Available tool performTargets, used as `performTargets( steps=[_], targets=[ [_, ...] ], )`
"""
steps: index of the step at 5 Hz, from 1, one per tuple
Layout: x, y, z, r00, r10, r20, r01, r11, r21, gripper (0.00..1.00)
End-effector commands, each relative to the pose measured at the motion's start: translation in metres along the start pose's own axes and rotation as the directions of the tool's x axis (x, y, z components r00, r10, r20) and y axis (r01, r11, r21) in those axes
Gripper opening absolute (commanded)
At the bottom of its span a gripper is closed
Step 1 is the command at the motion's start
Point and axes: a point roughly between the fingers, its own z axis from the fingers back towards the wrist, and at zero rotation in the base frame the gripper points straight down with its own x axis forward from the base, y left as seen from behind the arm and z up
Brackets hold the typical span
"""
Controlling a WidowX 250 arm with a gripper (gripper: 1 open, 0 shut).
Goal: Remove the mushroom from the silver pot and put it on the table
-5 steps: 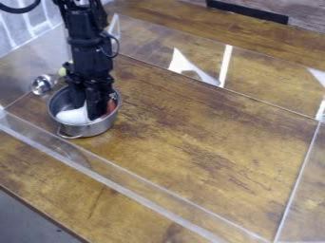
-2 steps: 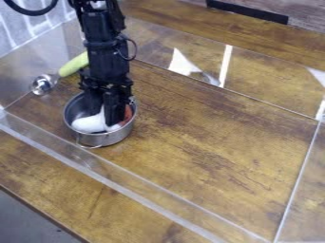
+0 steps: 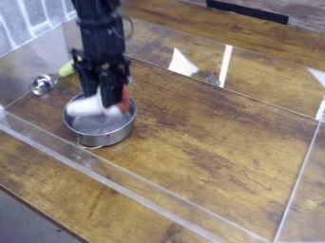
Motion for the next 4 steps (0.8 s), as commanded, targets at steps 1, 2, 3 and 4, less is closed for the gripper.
performTargets(
  steps=[1, 2, 3, 4],
  targets=[
    [0.003, -0.024, 0.045, 0.992, -0.053, 0.112, 0.049, 0.998, 0.034, 0.00],
    [0.004, -0.057, 0.058, 0.980, -0.134, 0.147, 0.131, 0.991, 0.035, 0.00],
    [0.011, -0.095, 0.062, 0.955, -0.252, 0.154, 0.251, 0.968, 0.029, 0.00],
    [0.014, -0.129, 0.054, 0.927, -0.347, 0.141, 0.351, 0.936, -0.002, 0.00]
  ],
)
